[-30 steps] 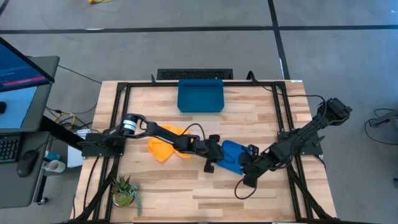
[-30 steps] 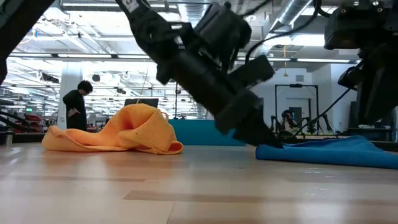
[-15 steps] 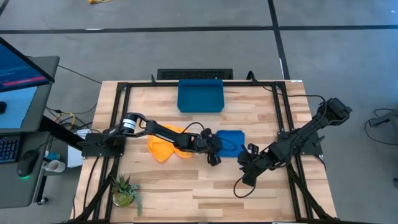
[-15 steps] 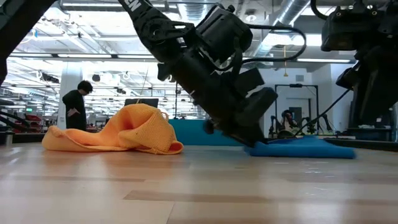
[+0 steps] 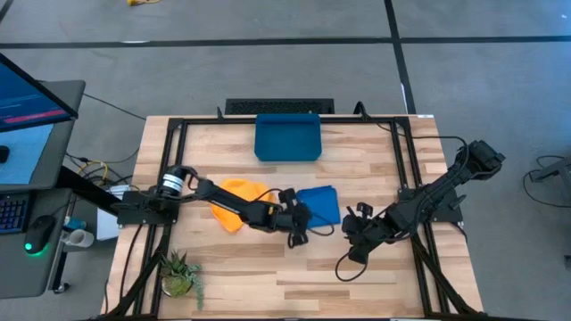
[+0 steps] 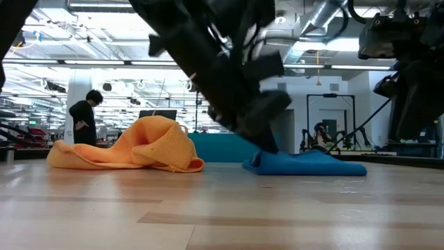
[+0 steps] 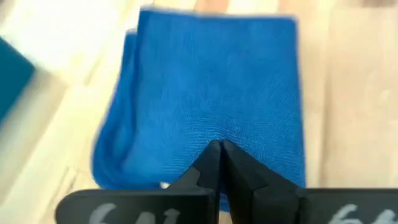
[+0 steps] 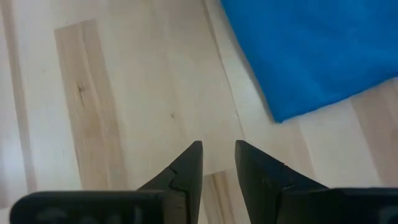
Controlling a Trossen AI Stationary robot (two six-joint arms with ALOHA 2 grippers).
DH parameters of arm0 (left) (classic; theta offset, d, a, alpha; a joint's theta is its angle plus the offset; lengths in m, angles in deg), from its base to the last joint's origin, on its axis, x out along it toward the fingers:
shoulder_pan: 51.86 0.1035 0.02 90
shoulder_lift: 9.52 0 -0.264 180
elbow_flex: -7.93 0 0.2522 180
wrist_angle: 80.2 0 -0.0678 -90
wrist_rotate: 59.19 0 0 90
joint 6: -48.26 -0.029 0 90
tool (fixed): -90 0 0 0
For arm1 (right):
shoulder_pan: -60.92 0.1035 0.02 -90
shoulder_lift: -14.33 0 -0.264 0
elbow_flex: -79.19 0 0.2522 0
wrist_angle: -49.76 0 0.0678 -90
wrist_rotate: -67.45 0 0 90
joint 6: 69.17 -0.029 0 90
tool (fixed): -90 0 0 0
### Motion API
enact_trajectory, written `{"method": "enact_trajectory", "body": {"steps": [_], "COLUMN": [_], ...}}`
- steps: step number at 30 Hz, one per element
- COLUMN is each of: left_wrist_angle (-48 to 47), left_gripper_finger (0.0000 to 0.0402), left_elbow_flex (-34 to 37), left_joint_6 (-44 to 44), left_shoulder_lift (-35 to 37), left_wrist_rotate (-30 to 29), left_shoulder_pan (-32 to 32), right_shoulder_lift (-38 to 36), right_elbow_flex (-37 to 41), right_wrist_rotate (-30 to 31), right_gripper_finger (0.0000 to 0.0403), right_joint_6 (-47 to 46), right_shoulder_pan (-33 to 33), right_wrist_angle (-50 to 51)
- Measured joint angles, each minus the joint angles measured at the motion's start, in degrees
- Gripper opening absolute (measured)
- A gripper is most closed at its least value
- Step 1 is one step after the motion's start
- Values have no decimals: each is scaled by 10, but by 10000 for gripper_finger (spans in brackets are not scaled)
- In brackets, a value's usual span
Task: Roll microfiber towels into tight, uniform cylinder then place into a basket
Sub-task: Fold the blue microfiber towel
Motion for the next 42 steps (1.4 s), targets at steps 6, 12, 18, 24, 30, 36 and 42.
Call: {"method": "enact_trajectory", "body": {"steps": [6,12,18,24,30,36,42], "left_wrist_angle": [6,1,-75,-89,-89,-103,-116], "left_gripper_finger": [0,0,0,0,21,90,131], "left_elbow_flex": [0,-1,-2,-2,-2,-2,-2], "left_joint_6": [-36,-35,1,13,-25,-31,-39], "left_shoulder_lift": [17,27,27,27,28,28,28], "left_wrist_rotate": [-4,-5,-4,5,52,75,76], "left_shoulder_pan": [-21,-31,-21,-10,-13,-13,-6], "right_shoulder_lift": [0,0,0,0,6,7,7], "right_elbow_flex": [0,0,0,0,0,0,0], "right_wrist_rotate": [22,52,54,56,55,54,55], "right_gripper_finger": [118,118,118,118,118,118,118], "right_joint_6": [21,52,67,67,67,67,90], "right_shoulder_pan": [1,1,0,-1,-12,-29,-60], "right_wrist_angle": [-1,-1,-2,-11,-39,-37,-37]}}
